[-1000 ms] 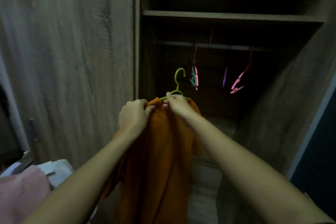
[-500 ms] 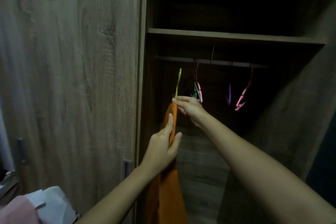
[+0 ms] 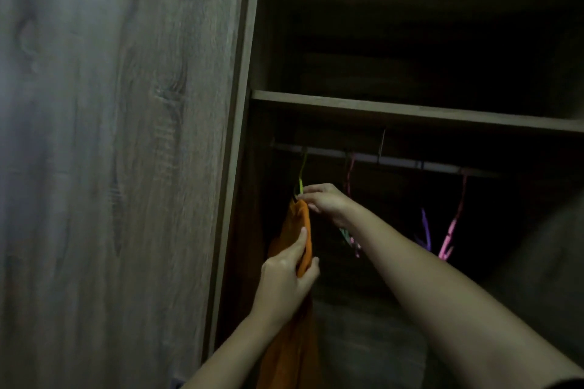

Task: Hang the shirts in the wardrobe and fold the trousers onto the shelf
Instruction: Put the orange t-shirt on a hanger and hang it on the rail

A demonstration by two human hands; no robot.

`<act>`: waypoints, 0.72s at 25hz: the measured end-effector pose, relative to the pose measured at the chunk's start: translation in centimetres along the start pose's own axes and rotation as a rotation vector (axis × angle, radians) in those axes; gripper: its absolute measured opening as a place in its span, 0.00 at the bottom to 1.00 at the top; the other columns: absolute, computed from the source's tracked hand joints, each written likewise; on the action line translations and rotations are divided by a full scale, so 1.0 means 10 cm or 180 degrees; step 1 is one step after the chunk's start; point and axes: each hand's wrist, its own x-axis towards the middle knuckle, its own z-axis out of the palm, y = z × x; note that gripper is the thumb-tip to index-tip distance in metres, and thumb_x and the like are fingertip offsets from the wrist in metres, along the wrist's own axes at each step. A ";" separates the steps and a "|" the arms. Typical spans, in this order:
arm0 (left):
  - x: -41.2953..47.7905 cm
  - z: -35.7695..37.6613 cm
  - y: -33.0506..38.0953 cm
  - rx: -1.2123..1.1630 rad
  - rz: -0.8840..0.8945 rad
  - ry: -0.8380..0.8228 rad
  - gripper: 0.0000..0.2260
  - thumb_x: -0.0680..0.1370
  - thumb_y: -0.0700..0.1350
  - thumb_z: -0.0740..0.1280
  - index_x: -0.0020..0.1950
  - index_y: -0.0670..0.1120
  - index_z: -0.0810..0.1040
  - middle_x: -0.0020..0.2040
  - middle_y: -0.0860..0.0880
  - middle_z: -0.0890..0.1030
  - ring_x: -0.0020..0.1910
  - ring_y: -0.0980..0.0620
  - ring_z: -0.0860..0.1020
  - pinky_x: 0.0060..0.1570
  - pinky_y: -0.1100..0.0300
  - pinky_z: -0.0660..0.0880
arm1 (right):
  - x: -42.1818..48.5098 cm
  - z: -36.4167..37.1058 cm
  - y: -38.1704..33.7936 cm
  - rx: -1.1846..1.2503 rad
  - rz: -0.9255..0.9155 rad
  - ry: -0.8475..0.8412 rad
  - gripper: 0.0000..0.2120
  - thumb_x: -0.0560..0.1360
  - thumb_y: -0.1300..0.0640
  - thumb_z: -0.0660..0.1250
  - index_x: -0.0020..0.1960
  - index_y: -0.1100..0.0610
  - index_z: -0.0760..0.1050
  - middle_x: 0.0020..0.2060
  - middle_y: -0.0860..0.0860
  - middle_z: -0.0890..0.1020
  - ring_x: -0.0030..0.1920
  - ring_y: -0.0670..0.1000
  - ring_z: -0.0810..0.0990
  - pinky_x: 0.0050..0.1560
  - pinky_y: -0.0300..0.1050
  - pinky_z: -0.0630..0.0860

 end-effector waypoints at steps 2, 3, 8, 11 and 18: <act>0.19 0.09 -0.09 -0.0081 -0.0099 0.0039 0.25 0.77 0.43 0.66 0.71 0.50 0.58 0.34 0.58 0.73 0.39 0.65 0.76 0.39 0.74 0.72 | 0.21 -0.08 -0.05 -0.0103 0.0012 -0.0033 0.18 0.78 0.62 0.62 0.67 0.62 0.69 0.41 0.51 0.79 0.27 0.37 0.79 0.28 0.28 0.72; 0.28 0.12 -0.15 -0.0097 -0.0130 0.0047 0.25 0.78 0.43 0.66 0.71 0.50 0.58 0.34 0.57 0.73 0.39 0.64 0.76 0.38 0.74 0.72 | 0.28 -0.11 -0.08 -0.0160 0.0007 -0.0035 0.20 0.78 0.61 0.62 0.68 0.62 0.67 0.42 0.51 0.79 0.30 0.38 0.80 0.31 0.29 0.73; 0.65 0.25 -0.46 -0.0104 -0.0328 0.0110 0.26 0.78 0.43 0.66 0.72 0.49 0.59 0.33 0.53 0.73 0.38 0.64 0.76 0.39 0.72 0.73 | 0.70 -0.23 -0.16 -0.0790 0.0275 0.0063 0.23 0.77 0.52 0.63 0.68 0.60 0.65 0.62 0.58 0.73 0.63 0.57 0.71 0.58 0.49 0.67; 0.67 0.32 -0.60 -0.0109 -0.0465 0.0064 0.26 0.78 0.43 0.65 0.73 0.49 0.60 0.35 0.54 0.73 0.38 0.65 0.76 0.39 0.72 0.73 | 0.94 -0.17 -0.12 -0.1191 0.0359 -0.0149 0.15 0.79 0.55 0.60 0.61 0.61 0.75 0.60 0.59 0.76 0.63 0.57 0.73 0.63 0.50 0.69; 0.56 0.32 -0.74 0.0116 -0.0685 -0.0158 0.34 0.76 0.53 0.65 0.77 0.49 0.52 0.60 0.54 0.75 0.56 0.63 0.76 0.57 0.72 0.70 | 0.98 -0.05 0.04 -0.1651 0.0045 0.0322 0.16 0.79 0.49 0.60 0.57 0.60 0.73 0.48 0.54 0.76 0.51 0.53 0.76 0.49 0.44 0.71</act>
